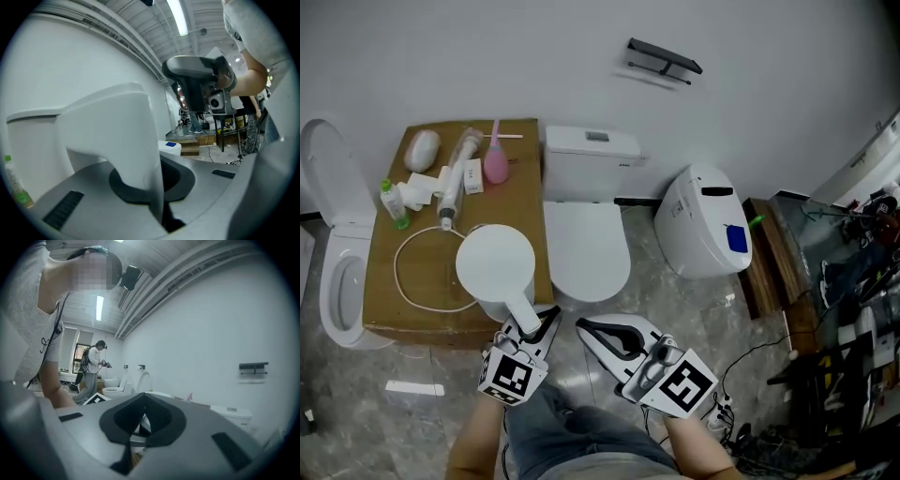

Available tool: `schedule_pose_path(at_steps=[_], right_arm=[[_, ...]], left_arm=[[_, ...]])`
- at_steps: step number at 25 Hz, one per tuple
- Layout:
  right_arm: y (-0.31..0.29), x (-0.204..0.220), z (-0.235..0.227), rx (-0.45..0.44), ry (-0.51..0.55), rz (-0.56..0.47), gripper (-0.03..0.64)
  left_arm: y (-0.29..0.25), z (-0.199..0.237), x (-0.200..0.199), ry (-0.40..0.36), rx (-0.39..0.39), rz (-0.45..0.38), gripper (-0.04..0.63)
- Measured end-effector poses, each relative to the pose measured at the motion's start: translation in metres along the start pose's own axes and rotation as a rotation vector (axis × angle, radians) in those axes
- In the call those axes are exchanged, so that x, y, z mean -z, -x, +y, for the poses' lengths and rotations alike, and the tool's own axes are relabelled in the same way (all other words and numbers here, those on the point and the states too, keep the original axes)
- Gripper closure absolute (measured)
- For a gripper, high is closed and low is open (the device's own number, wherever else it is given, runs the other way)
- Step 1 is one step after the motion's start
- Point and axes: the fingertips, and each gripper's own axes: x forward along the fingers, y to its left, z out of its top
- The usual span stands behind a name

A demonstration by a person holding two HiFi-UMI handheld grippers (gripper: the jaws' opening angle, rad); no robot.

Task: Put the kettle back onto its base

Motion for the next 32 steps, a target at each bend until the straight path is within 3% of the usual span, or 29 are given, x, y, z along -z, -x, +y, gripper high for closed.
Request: schedule_pose_path(at_steps=[11, 21, 25, 32], right_arm=[[0.002, 0.015, -0.006, 0.005, -0.017, 0.016, 0.609], [0.004, 0.015, -0.003, -0.016, -0.013, 0.004, 0.609], [0.006, 0.016, -0.003, -0.017, -0.019, -0.003, 0.607], [0.011, 0.012, -0.002, -0.027, -0.02, -0.01, 0.609]], left_arm=[[-0.014, -0.002, 0.017, -0.01, 0.012, 0.031, 0.586], [-0.009, -0.001, 0.022, 0.019, -0.008, 0.043, 0.586], [-0.013, 0.012, 0.019, 0.078, -0.027, 0.034, 0.586], [-0.011, 0.011, 0.021, 0.088, 0.001, 0.046, 0.583]])
